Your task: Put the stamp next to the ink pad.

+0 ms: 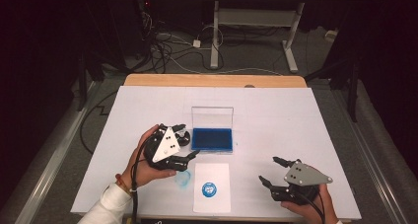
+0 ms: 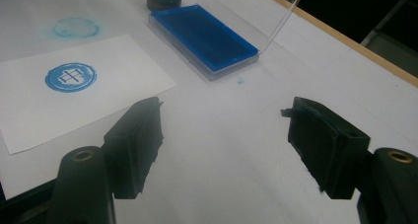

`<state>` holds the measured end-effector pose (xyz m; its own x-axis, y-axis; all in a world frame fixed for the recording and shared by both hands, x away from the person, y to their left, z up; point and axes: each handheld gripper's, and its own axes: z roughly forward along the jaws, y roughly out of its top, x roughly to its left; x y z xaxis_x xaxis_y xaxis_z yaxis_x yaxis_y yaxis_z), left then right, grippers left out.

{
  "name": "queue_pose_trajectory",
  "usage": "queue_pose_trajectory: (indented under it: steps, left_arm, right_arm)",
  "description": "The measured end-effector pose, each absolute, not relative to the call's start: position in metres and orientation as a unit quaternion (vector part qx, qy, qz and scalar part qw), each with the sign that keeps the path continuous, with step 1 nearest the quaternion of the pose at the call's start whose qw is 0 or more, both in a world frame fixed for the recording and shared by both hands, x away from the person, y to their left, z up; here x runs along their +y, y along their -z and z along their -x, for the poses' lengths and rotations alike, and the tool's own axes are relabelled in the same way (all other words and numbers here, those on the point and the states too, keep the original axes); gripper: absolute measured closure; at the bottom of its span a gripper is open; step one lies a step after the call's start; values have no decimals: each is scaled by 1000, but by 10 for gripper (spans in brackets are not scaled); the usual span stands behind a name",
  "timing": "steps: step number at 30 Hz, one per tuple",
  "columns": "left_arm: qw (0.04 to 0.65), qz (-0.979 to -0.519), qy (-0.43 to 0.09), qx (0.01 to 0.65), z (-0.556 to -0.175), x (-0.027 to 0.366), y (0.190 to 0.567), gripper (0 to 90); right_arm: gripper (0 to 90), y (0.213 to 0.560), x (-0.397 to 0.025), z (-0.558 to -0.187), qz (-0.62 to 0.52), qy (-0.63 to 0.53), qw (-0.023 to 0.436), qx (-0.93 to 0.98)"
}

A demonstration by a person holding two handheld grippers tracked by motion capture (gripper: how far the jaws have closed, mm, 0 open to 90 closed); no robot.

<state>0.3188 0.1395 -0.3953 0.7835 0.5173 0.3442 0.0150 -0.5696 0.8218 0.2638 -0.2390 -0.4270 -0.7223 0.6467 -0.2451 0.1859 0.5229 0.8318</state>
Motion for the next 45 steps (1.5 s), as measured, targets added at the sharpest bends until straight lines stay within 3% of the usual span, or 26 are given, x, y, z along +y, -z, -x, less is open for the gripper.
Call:
queue_pose_trajectory:
  steps: [21, 45]
  left_arm:
    - [428, -833, -309, 167, -301, 158, 409, 173]
    - [393, -838, -320, 204, -290, 187, 435, 173]
  right_arm:
    - [290, 426, -238, -263, -253, -418, 279, 827]
    - [279, 420, -254, -259, -278, -416, 324, 803]
